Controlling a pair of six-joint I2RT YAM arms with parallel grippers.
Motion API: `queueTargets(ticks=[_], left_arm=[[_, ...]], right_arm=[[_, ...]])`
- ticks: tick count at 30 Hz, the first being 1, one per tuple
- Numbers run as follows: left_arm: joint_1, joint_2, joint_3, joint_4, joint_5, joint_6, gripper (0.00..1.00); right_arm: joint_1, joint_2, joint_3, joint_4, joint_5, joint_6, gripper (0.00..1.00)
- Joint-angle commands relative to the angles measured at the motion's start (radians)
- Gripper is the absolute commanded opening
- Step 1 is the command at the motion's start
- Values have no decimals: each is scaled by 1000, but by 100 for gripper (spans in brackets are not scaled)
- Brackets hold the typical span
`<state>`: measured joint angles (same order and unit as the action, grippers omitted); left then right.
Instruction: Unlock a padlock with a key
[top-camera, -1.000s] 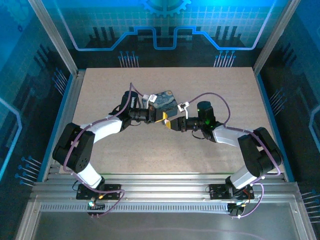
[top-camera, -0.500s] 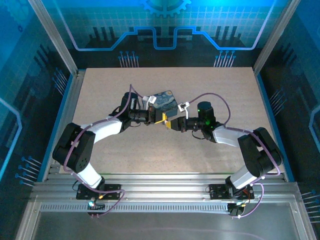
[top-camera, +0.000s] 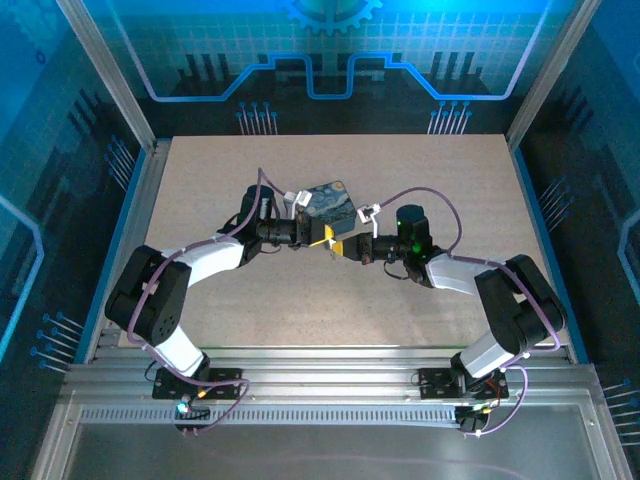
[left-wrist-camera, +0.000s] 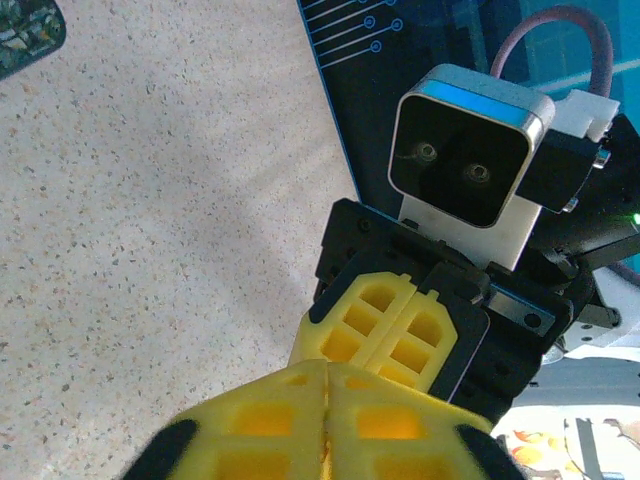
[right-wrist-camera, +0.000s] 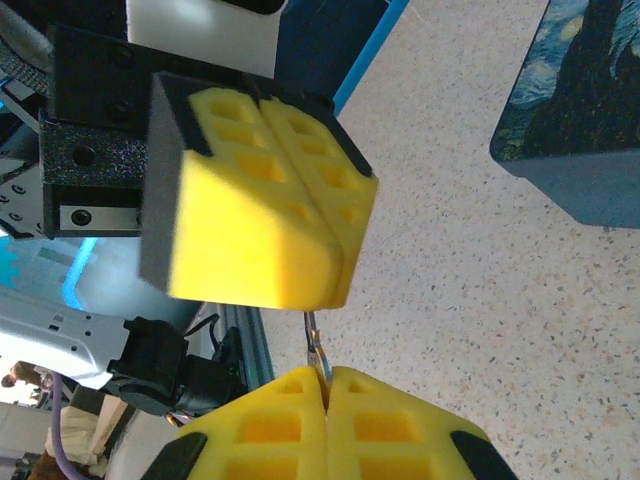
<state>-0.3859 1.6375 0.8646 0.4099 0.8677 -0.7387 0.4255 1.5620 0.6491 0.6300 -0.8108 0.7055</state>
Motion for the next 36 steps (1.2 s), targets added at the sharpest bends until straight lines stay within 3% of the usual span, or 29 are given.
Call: queueTargets(ticks=[1, 4, 7, 14, 22, 36], left_arm=[[5, 4, 4, -4, -32, -20, 38], [12, -12, 42, -114, -104, -1, 54], [12, -45, 68, -214, -186, 25, 60], [-19, -60, 105, -492, -524, 30, 66], [-171, 127, 274, -659, -858, -20, 70], [-268, 374, 535, -811, -1104, -98, 70]], right_arm=[[12, -11, -10, -40, 25, -47, 0], [9, -22, -6, -122, 36, -106, 0], [0, -39, -15, -145, 44, -128, 0], [-39, -74, -15, -251, 86, -195, 0], [-115, -113, 30, -494, 215, -257, 0], [-218, -187, -6, -590, 266, -298, 0]])
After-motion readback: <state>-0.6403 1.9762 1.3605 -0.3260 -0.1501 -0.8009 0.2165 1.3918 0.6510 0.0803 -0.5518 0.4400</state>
